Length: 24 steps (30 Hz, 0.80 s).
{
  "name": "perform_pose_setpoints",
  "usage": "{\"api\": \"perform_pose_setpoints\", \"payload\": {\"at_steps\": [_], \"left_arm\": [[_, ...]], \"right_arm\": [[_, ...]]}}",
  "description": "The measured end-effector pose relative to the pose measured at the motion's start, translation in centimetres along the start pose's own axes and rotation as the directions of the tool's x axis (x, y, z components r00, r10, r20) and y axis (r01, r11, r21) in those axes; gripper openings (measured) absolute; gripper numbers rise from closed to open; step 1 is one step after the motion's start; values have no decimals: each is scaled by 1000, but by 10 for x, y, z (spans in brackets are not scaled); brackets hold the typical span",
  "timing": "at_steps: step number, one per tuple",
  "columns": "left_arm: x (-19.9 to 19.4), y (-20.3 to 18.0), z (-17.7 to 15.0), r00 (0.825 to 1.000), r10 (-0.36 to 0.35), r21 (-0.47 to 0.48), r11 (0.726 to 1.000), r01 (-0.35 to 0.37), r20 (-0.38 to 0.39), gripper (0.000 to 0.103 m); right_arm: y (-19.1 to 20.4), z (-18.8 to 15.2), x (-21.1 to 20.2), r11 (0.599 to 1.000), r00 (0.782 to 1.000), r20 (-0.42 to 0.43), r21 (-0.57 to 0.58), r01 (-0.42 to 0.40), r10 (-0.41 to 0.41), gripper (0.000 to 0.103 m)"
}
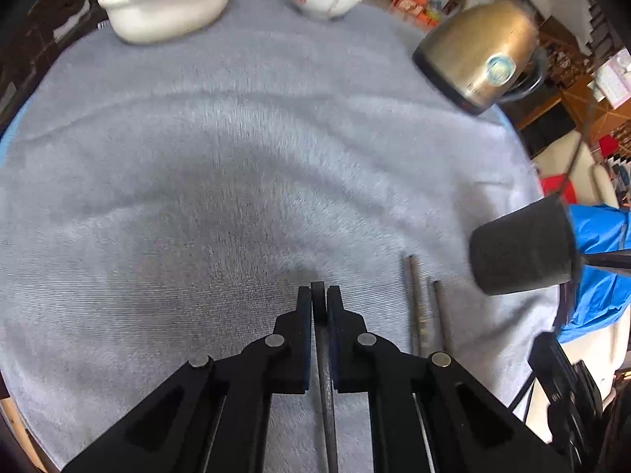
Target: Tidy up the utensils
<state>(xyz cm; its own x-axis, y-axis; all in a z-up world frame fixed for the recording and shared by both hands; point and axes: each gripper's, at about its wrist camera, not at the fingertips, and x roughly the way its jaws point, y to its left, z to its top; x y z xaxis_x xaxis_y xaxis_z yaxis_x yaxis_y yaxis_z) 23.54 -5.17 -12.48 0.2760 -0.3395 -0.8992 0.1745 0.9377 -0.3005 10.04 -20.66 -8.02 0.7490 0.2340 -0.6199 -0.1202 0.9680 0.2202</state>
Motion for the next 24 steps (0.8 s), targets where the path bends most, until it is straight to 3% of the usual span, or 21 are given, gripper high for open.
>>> {"api": "perform_pose_setpoints", "payload": {"at_steps": [8,18,24], "left_arm": [[-82,-20,-2,981,-38,61,998,27,190,7],[-158,-48,-13,925,-106,125,990,64,365,7],[-187,-72,-9,889,-148,180,981,76,434,7]], "right_arm": [[7,19,-84,998,971,232,-15,-55,57,6],[7,41,-145,997,906,417,-10,-81,77,6],[-9,61,-152,999,875,484,23,-31,16,6]]}}
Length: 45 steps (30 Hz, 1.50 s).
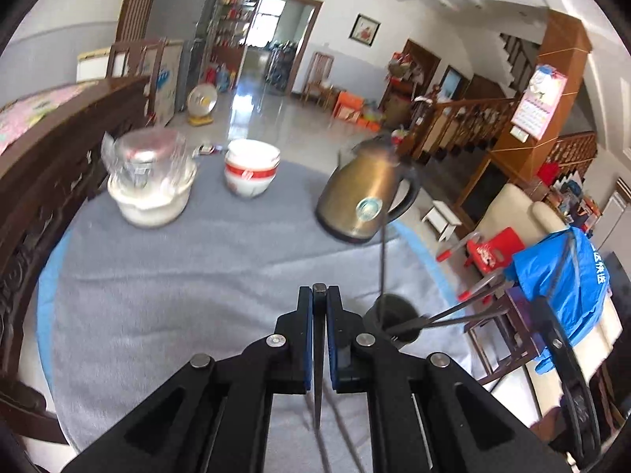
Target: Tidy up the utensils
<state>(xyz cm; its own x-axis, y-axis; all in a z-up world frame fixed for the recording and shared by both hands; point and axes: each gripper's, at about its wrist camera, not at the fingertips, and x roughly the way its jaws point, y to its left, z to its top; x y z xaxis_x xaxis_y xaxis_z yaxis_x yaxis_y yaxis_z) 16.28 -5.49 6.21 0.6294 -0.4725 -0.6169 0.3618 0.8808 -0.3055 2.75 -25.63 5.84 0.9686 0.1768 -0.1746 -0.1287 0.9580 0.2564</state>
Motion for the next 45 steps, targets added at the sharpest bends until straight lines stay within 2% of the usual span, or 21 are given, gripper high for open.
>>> {"api": "perform_pose_setpoints", "payload": {"at_steps": [5,9,14,16,20,25,28,36,42,45], "left_arm": [[-11,-19,25,997,-14,35,999,11,76,7],[-14,-32,51,987,-29,46,999,23,156,7],[-9,-47,74,967,-25,56,998,11,255,7],[-1,-52,78,958,-41,54,998,27,283,7],[16,-58,78,955,-50,27,999,44,293,7],[42,-60,68,966,-65,-1,998,68,250,7],[50,-61,62,971,-65,-6,998,68,228,7],[57,-61,50,977,-64,6,998,64,203,7],[63,-51,43,983,-78,-18,996,83,168,7],[66,-45,37,985,-96,-32,994,102,142,7]], "right_arm": [[-13,20,17,998,997,47,-6,57,-57,6],[-19,34,37,993,989,94,8,116,-116,6],[-22,43,61,977,967,143,42,208,-212,6],[-25,42,75,965,954,149,53,255,-261,6],[-34,36,94,939,928,146,89,332,-342,6],[-46,27,109,922,918,114,123,366,-380,6],[-47,22,114,919,914,108,96,383,-392,6],[-53,10,109,921,918,93,88,379,-387,6],[-54,7,102,923,919,94,74,378,-384,6],[-55,6,97,930,926,89,65,363,-367,6]]}}
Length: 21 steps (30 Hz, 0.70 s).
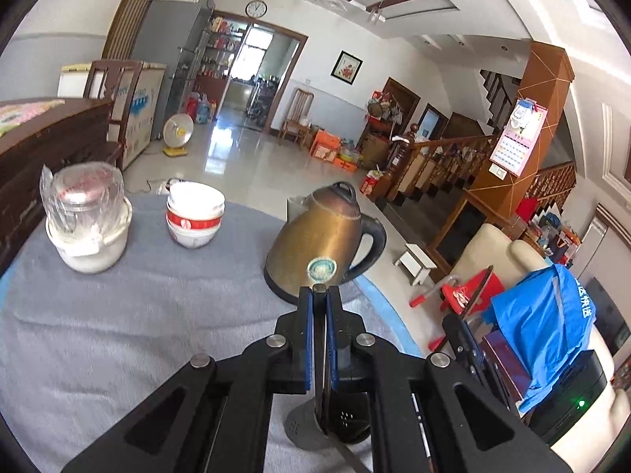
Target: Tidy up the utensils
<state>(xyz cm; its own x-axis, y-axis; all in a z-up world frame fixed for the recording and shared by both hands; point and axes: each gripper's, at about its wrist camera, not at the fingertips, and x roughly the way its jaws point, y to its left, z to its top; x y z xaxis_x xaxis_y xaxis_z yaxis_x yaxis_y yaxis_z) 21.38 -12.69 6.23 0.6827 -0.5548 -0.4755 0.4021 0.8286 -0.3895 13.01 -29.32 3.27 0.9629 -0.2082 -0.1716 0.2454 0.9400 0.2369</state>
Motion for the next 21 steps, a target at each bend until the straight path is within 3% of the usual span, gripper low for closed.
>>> {"api": "perform_pose_setpoints", "payload": {"at_steps": [10,21], "left_arm": [[-2,8,-10,996,-60,-1,998,60,-66,7],[-19,7,-20,989,-109,65,991,116,-95,7]], "right_arm": [[-6,-2,-10,997,996,-46,5,-79,79,6],[-10,-7,-28,987,982,-105,4,-160,159,7]]}}
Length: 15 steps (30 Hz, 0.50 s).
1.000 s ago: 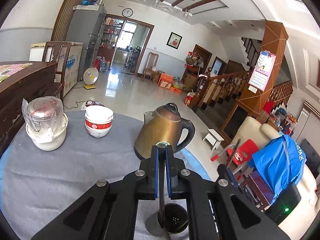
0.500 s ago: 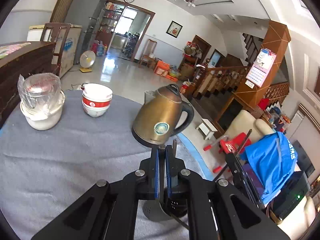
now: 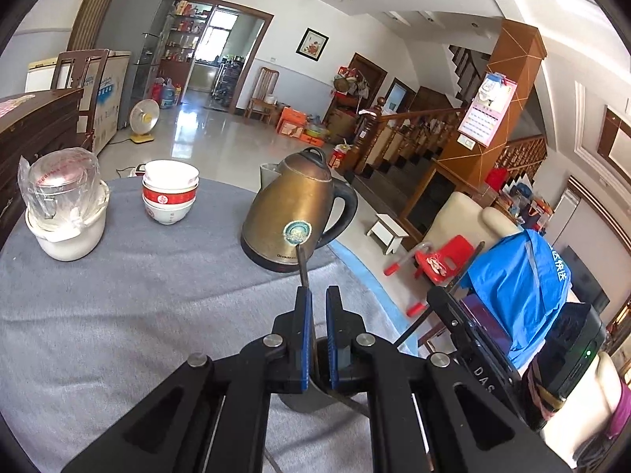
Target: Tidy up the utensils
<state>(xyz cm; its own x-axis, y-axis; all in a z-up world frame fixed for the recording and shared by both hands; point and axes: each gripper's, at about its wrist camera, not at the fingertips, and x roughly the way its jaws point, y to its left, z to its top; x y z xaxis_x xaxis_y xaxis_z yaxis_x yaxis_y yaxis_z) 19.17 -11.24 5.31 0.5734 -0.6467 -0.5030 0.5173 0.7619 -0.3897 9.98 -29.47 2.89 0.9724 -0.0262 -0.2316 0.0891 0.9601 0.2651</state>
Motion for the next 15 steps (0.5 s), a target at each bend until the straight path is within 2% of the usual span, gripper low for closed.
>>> {"api": "perform_pose_setpoints", "payload": {"at_steps": [2,4,6,7,8,9,12,15], "left_arm": [[-4,3,-3,1000,-4,-2,1000,4,-5,13],[-11,6,-7,1000,2,-1,1000,-2,-1,36],[-18,9,-11,1000,13,4,1000,-13,15,45],[-21,10,-12,1000,21,8,1000,-21,20,47],[-25,12,-15,999,35,15,999,-35,22,48],[-26,13,-17,999,42,17,999,-43,21,51],[-32,19,-26,996,81,28,996,-81,25,55],[-35,24,-37,988,155,51,987,-155,13,65]], "right_arm": [[0,-1,-4,1000,1000,-21,3,-12,12,9],[-2,-1,-7,1000,999,-44,12,-17,18,11],[-4,-2,-11,999,998,-56,31,-33,35,20],[-6,-2,-14,998,998,-50,44,-38,40,33],[-8,-2,-18,998,998,-41,56,-41,44,55],[-11,-1,-24,996,999,-14,76,-51,52,66],[-16,5,-44,994,997,67,101,-50,44,69],[-21,14,-62,991,991,126,121,-49,34,69]]}}
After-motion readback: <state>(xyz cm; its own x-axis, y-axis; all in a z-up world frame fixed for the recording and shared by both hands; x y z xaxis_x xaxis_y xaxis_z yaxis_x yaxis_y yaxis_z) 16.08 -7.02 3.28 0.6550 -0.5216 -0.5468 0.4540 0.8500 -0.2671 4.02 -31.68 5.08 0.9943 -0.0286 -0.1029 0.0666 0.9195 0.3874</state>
